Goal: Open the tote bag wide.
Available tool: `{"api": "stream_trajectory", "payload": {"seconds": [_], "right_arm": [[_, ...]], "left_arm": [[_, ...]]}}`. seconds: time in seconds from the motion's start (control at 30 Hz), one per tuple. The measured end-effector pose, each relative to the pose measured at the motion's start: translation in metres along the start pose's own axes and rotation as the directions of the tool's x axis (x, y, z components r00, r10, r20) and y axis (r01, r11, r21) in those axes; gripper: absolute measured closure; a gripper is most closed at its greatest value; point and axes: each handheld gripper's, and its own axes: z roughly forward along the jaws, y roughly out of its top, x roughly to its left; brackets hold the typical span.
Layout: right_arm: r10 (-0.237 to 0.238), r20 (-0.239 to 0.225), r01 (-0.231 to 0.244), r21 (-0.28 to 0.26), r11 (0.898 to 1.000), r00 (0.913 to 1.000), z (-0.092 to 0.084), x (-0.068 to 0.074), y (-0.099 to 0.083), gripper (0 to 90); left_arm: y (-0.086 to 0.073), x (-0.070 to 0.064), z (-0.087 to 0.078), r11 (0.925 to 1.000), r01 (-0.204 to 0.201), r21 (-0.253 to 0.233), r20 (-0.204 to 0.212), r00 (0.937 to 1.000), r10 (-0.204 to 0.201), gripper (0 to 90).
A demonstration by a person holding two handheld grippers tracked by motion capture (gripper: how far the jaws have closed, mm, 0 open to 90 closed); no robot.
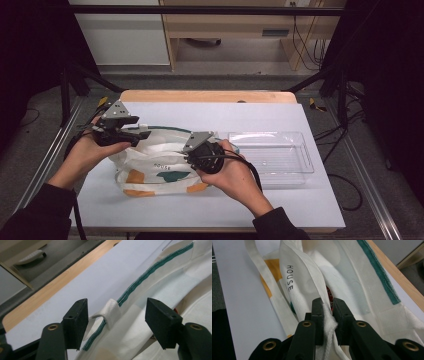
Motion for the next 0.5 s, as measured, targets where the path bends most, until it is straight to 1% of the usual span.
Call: {"api": "stream_trajectory", "payload": {"seconds": [0.07, 0.1, 0.17, 0.23, 0.27, 0.3, 0.33, 0.4, 0.43, 0.5], "right_arm": [[-0.003, 0.0, 0.003, -0.003, 1.0, 1.0, 0.0, 0.001, -0.001, 80.0], [-0.011, -0.003, 0.011, -0.008, 1.0, 0.9999, -0.001, 0.003, -0.002, 80.0], [-0.015, -0.009, 0.015, -0.008, 1.0, 0.9998, -0.002, 0.005, -0.003, 80.0], [-0.022, -0.009, 0.022, -0.008, 1.0, 0.9997, -0.003, 0.006, -0.003, 80.0], [-0.022, -0.009, 0.022, -0.008, 1.0, 0.9997, -0.003, 0.006, -0.003, 80.0], [-0.025, -0.01, 0.025, -0.008, 1.0, 0.9996, -0.003, 0.007, -0.004, 80.0], [-0.023, -0.011, 0.023, -0.012, 1.0, 0.9997, -0.004, 0.008, -0.004, 80.0], [-0.029, -0.014, 0.029, -0.011, 1.0, 0.9995, -0.005, 0.008, -0.004, 80.0], [-0.03, -0.015, 0.029, -0.013, 0.999, 0.9995, -0.006, 0.01, -0.005, 80.0], [-0.037, -0.016, 0.037, -0.014, 0.999, 0.9992, -0.006, 0.01, -0.005, 80.0]], "left_arm": [[0.0, 0.001, 0.002, 1.0, 0.002, 0.004, 0.0, 1.0, -0.002, 37.2], [0.001, 0.003, 0.004, 0.9999, 0.012, 0.008, -0.004, 0.9999, -0.012, 38.7], [0.001, 0.004, 0.005, 0.9997, 0.022, 0.007, 0.003, 0.9998, -0.022, 41.8], [0.001, 0.005, 0.007, 0.9991, 0.036, 0.02, 0.007, 0.9993, -0.036, 43.1], [0.001, 0.005, 0.007, 0.9991, 0.036, 0.02, 0.007, 0.9993, -0.036, 45.4], [0.002, 0.005, 0.008, 0.999, 0.029, 0.034, 0.001, 0.9996, -0.029, 45.4], [0.002, 0.005, 0.008, 0.9985, 0.036, 0.04, 0.003, 0.9993, -0.036, 49.4], [0.002, 0.006, 0.008, 0.9986, 0.032, 0.042, -0.001, 0.9995, -0.032, 50.1], [0.001, 0.007, 0.008, 0.9991, 0.029, 0.032, -0.007, 0.9996, -0.028, 54.5], [0.001, 0.008, 0.008, 0.999, 0.035, 0.029, -0.002, 0.9994, -0.035, 56.5]]}}
